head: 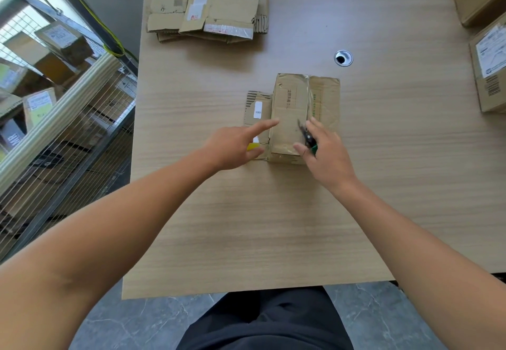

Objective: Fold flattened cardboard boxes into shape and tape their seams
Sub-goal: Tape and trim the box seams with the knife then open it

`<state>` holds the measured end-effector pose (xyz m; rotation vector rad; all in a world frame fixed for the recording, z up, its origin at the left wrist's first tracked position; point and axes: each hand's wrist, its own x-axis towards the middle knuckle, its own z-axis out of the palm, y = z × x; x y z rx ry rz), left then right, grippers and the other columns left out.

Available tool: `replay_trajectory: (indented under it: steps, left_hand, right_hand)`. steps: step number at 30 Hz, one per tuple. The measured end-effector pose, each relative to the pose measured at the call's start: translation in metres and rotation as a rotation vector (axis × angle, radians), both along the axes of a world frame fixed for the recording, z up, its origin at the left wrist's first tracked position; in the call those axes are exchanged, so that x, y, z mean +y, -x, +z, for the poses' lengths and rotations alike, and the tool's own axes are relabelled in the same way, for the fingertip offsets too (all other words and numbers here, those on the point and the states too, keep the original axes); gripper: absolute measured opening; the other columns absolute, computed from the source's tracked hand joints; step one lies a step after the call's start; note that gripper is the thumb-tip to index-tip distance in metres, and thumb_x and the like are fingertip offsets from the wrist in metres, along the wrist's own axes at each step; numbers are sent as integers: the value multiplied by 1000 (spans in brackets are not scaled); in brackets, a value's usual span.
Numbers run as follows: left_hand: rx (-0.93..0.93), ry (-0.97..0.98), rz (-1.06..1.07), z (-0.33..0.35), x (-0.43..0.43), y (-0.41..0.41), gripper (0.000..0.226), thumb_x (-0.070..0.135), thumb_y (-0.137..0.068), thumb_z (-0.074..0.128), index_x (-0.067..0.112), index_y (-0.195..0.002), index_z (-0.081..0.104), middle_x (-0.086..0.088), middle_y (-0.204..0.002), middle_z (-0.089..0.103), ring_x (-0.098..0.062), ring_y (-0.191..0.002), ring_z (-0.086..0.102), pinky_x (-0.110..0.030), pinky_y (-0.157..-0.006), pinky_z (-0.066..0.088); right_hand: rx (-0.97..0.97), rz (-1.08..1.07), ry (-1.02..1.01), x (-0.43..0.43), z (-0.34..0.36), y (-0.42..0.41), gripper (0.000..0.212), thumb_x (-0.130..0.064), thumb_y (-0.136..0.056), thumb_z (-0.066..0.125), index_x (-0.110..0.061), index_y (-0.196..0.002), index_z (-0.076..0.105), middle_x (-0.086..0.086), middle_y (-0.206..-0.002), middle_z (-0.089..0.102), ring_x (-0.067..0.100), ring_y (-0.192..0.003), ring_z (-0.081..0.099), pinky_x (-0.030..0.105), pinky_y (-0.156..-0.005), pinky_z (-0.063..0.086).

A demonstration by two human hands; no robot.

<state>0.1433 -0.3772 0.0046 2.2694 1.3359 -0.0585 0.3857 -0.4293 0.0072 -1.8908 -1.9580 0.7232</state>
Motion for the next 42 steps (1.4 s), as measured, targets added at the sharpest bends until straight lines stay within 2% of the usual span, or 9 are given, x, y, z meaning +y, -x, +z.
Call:
replay_trajectory:
  steps: [5,7,10,14,18,21,31,36,42]
  left_hand:
    - [60,2,-20,-3,1,-2,55,52,-102,40,62,-150,13,3,-95,56,-19,-91,56,-34,-74,44]
    - [62,16,-15,-2,2,-4,55,52,-102,40,62,-150,14,2,-94,55,-18,-88,53,-35,-75,46]
    - [68,20,-19,-1,2,-4,55,51,-102,40,61,-150,14,1,-93,54,-17,-85,49,-37,-76,47]
    - [86,24,-20,0,1,-4,56,50,-102,39,62,-149,12,0,-89,53,-19,-83,50,-35,-72,44]
    - [105,19,-21,-1,2,-6,57,49,-103,41,62,-150,11,-3,-94,58,-22,-88,56,-38,-75,47]
    - [103,9,-20,-2,2,-6,58,50,-102,42,62,-149,10,-2,-95,58,-22,-90,57,-36,-74,46]
    - [129,-34,-19,-3,0,-10,64,47,-101,45,62,-150,6,-2,-106,64,-24,-97,61,-35,-73,47]
    - [167,-42,-63,0,3,-14,62,49,-102,43,63,-149,6,-1,-102,60,-24,-97,61,-33,-69,40]
    - [164,-13,-99,3,10,-10,61,49,-101,43,66,-148,8,-3,-114,63,-25,-103,60,-32,-72,36]
  right_hand:
    - [315,-233,-153,-26,20,16,19,-26,-94,70,-16,-107,61,-4,-92,61,6,-81,54,23,-76,46]
    - [458,-316,53,-41,20,33,21,-32,-92,71,-17,-90,55,-9,-75,58,7,-66,54,23,-62,46]
    - [771,-472,505,-55,13,61,23,-29,-91,69,-16,-90,51,1,-69,58,13,-55,50,27,-46,43]
    - [998,-561,664,-54,11,76,27,-23,-76,54,-12,-97,43,10,-83,54,14,-57,47,27,-49,43]
    - [905,-422,565,-57,5,76,4,-12,-100,48,-13,-103,47,9,-87,54,13,-56,53,28,-54,51]
    - [850,-375,492,-61,2,74,10,-19,-105,44,-21,-105,54,8,-87,55,16,-60,54,32,-50,50]
    - [414,-301,453,-43,6,83,26,-29,-102,37,-16,-81,43,7,-74,54,23,-49,50,23,-38,38]
    - [290,-301,664,-29,7,82,22,-22,-98,32,-10,-97,50,13,-77,55,25,-44,51,34,-55,45]
    - [193,-56,660,-54,14,56,16,-27,-92,51,-13,-92,57,4,-72,57,22,-51,52,30,-46,45]
